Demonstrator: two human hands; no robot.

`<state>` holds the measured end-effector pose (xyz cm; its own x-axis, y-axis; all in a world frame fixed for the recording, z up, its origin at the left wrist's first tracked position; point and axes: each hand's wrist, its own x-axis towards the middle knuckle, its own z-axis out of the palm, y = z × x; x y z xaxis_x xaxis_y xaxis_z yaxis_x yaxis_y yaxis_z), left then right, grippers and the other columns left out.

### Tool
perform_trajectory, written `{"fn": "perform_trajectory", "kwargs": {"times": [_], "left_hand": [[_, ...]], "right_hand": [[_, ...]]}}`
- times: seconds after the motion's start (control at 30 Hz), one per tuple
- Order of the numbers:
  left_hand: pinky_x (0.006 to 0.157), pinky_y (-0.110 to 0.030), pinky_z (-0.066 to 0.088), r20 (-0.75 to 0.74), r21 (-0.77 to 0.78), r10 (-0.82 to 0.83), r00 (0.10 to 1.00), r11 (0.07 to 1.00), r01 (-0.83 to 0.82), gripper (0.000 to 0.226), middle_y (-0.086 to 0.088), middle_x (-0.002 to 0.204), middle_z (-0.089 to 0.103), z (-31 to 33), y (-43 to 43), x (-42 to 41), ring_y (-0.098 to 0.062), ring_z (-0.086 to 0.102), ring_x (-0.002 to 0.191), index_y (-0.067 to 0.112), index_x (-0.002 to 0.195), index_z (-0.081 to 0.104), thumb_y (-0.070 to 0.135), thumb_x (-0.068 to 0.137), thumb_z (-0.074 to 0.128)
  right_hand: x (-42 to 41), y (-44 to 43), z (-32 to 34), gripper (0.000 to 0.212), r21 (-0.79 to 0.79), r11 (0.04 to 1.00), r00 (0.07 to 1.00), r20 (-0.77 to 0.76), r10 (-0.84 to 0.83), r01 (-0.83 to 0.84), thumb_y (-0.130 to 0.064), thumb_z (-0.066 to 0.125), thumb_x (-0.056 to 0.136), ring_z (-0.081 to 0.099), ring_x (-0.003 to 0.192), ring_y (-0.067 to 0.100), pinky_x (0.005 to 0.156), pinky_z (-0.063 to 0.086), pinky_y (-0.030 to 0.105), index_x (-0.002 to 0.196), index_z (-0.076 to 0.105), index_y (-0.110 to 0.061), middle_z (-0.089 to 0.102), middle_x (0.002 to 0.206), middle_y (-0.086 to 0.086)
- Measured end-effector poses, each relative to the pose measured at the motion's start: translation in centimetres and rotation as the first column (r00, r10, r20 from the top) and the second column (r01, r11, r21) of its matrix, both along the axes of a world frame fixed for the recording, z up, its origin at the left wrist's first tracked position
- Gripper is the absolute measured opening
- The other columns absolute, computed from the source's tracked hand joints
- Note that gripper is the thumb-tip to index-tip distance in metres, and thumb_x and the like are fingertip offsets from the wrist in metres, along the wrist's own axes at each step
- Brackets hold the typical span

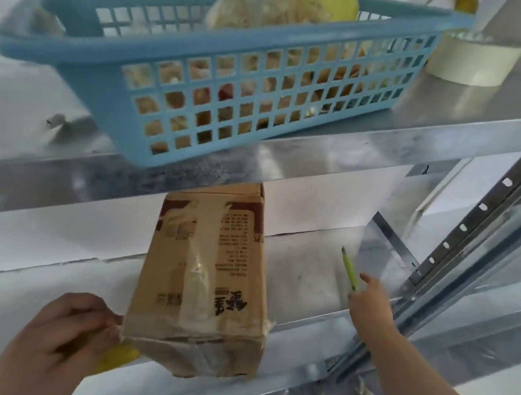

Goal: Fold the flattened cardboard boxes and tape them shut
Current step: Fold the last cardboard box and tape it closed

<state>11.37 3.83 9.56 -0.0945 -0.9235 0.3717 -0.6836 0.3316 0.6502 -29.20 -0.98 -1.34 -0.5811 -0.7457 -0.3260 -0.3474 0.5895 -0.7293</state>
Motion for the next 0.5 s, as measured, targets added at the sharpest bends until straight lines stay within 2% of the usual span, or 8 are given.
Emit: {"fn": "perform_trajectory", "kwargs": {"times": [0.07,0.13,0.2,0.27,0.3,0.37,0.43,0.5], "left_hand": [[0.07,0.003,0.035,-0.004,-0.001,-0.011,1.0,1.0,0.011,0.034,0.021,0.099,0.06,-1.1,-0.2,0.4,0.009,0.056,0.086,0.056,0.077,0.068,0.026,0.068,0.08],[0.07,0.003,0.034,-0.03,0.014,-0.06,0.998,0.998,0.06,0.03,0.019,0.1,0.059,-1.4,-0.1,0.7,0.009,0.055,0.089,0.048,0.075,0.071,0.02,0.074,0.081],[0.072,0.0,0.036,-0.052,0.029,-0.142,0.988,0.989,0.144,0.017,0.016,0.099,0.059,-1.3,-0.2,1.3,0.007,0.056,0.091,0.047,0.071,0.07,0.031,0.079,0.069],[0.077,-0.007,0.04,-0.086,0.025,-0.223,0.971,0.974,0.226,0.012,0.013,0.095,0.06,-1.5,-0.5,1.8,0.002,0.058,0.094,0.043,0.083,0.069,0.033,0.082,0.062],[0.078,-0.008,0.041,-0.111,0.028,-0.254,0.961,0.966,0.259,0.011,0.013,0.096,0.059,-1.7,-0.6,2.0,0.0,0.057,0.095,0.04,0.087,0.069,0.033,0.083,0.061],[0.08,-0.007,0.039,-0.15,0.022,-0.276,0.949,0.959,0.282,0.014,0.013,0.098,0.059,-2.1,-0.8,2.3,0.001,0.057,0.096,0.038,0.093,0.068,0.042,0.082,0.06],[0.077,-0.008,0.04,-0.176,0.004,-0.266,0.948,0.963,0.271,0.013,0.016,0.093,0.06,-2.3,-0.9,2.4,0.001,0.056,0.091,0.041,0.091,0.062,0.047,0.079,0.059],[0.072,-0.007,0.038,-0.166,-0.04,-0.275,0.947,0.961,0.272,0.005,0.02,0.085,0.059,-2.3,-1.1,2.4,0.002,0.055,0.085,0.042,0.082,0.058,0.045,0.079,0.06]], "right_hand": [[1.8,2.6,2.5,0.042,-0.094,0.993,0.995,0.08,-0.068,0.075,-0.01,0.038,0.098,0.055,0.072,0.023,0.058,0.045,0.034,0.137,0.045,-0.027,0.062,0.097,0.006],[4.5,5.5,5.4,0.032,-0.234,0.968,0.994,0.08,-0.069,0.086,-0.024,0.042,0.099,0.058,0.068,0.021,0.055,0.048,0.036,0.125,0.051,-0.039,0.063,0.084,-0.002],[7.9,8.8,8.5,0.022,-0.413,0.91,1.0,-0.007,-0.023,0.018,-0.036,0.049,0.098,0.06,0.063,0.015,0.055,0.051,0.035,0.116,0.053,-0.049,0.062,0.074,-0.009],[11.9,12.0,11.7,0.02,-0.531,0.839,0.984,-0.178,0.029,-0.121,-0.044,0.051,0.094,0.059,0.058,0.011,0.052,0.047,0.019,0.112,0.052,-0.053,0.061,0.07,-0.01],[14.1,13.5,13.1,0.019,-0.54,0.816,0.963,-0.262,0.069,-0.205,-0.049,0.05,0.092,0.059,0.056,0.011,0.05,0.043,0.014,0.11,0.051,-0.055,0.062,0.068,-0.009],[18.3,16.0,15.0,0.019,-0.456,0.801,0.893,-0.401,0.205,-0.388,-0.048,0.047,0.094,0.059,0.053,0.007,0.053,0.044,0.013,0.112,0.047,-0.056,0.064,0.069,-0.01],[22.2,17.6,15.6,0.036,-0.321,0.786,0.81,-0.469,0.353,-0.528,-0.043,0.048,0.092,0.061,0.058,0.002,0.059,0.046,0.014,0.12,0.038,-0.064,0.066,0.073,-0.017],[25.3,18.4,15.4,0.061,-0.194,0.771,0.75,-0.46,0.475,-0.607,-0.041,0.048,0.09,0.062,0.074,0.002,0.065,0.048,0.015,0.128,0.017,-0.078,0.063,0.075,-0.023]]}}
